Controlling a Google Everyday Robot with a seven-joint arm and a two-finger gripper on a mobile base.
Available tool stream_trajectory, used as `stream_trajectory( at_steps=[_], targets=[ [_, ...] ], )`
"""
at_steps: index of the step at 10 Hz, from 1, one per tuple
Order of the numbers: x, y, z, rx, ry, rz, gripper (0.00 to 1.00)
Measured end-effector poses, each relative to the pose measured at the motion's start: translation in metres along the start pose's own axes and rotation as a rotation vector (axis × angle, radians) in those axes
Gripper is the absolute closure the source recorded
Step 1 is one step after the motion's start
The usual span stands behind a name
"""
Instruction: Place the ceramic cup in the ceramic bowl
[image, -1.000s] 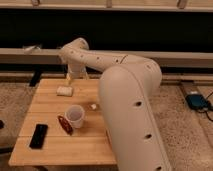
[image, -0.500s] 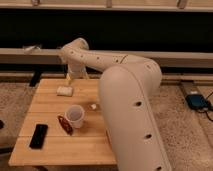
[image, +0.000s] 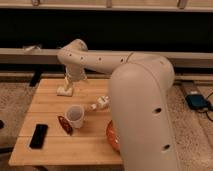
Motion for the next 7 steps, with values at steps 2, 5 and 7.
stream_trajectory(
  at_steps=[2,5,7],
  targets=[
    [0.026,0.005,-0.004,-0.009,0.022,-0.007,0.20],
    [0.071,-0.001,0.000,-0.016,0.068,0.002,0.20],
    [0.096,-0.004,0.004,-0.017,0.100,0.015,0.20]
  ],
)
